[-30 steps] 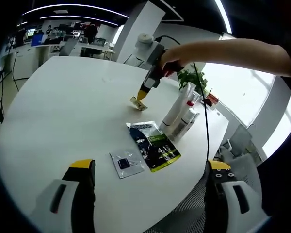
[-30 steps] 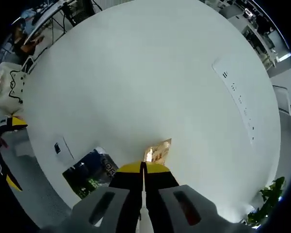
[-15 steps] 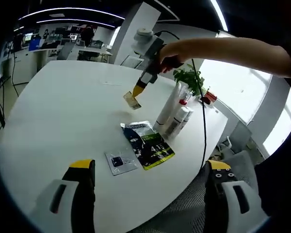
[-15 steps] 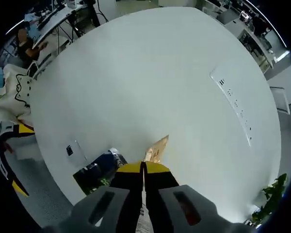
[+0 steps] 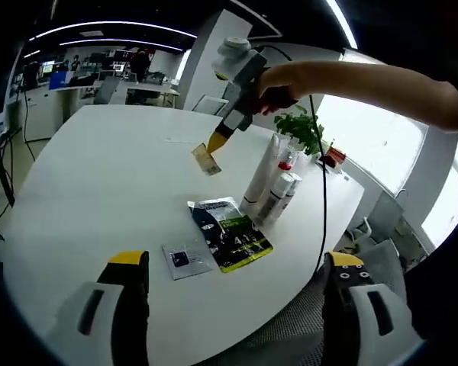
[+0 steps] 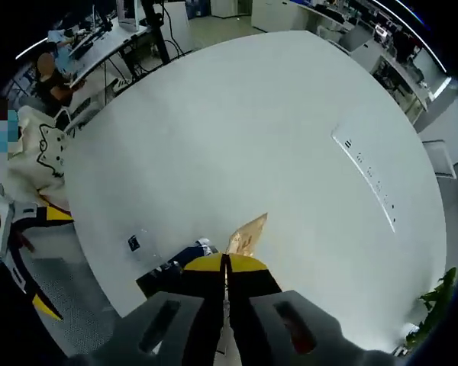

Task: Arrange the skincare products in the storage area until every visible bottle or jar stands upright without overlapping.

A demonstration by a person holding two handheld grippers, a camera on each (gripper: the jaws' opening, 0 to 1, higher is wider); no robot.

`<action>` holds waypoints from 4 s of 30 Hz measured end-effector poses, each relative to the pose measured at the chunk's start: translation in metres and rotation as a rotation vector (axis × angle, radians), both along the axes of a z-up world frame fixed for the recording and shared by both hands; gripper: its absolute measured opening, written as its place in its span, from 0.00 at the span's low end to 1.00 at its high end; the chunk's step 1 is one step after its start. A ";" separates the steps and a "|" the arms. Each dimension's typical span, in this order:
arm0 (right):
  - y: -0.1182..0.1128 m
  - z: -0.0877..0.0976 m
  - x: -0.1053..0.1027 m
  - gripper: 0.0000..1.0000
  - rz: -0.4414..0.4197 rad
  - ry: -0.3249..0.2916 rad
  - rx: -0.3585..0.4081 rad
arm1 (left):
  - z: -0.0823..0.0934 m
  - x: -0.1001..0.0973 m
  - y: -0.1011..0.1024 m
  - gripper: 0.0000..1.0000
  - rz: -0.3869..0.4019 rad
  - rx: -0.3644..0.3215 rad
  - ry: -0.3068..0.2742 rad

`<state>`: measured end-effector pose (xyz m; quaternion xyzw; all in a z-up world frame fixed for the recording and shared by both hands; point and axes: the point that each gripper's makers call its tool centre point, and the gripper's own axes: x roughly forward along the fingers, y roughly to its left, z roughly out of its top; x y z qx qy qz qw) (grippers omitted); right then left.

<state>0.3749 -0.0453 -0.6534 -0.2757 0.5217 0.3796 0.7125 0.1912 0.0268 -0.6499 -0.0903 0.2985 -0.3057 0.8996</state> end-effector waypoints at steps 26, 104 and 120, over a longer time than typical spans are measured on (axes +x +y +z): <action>0.014 0.040 -0.044 0.01 -0.025 -0.067 0.309 | 0.015 0.006 -0.023 0.88 0.058 0.050 -0.057; 0.064 0.079 -0.142 0.02 -0.072 -0.164 0.719 | 0.040 0.041 -0.011 0.00 0.250 0.003 -0.106; 0.022 0.072 -0.120 0.27 -0.123 -0.201 0.742 | 0.036 0.037 -0.007 0.00 0.175 -0.077 -0.066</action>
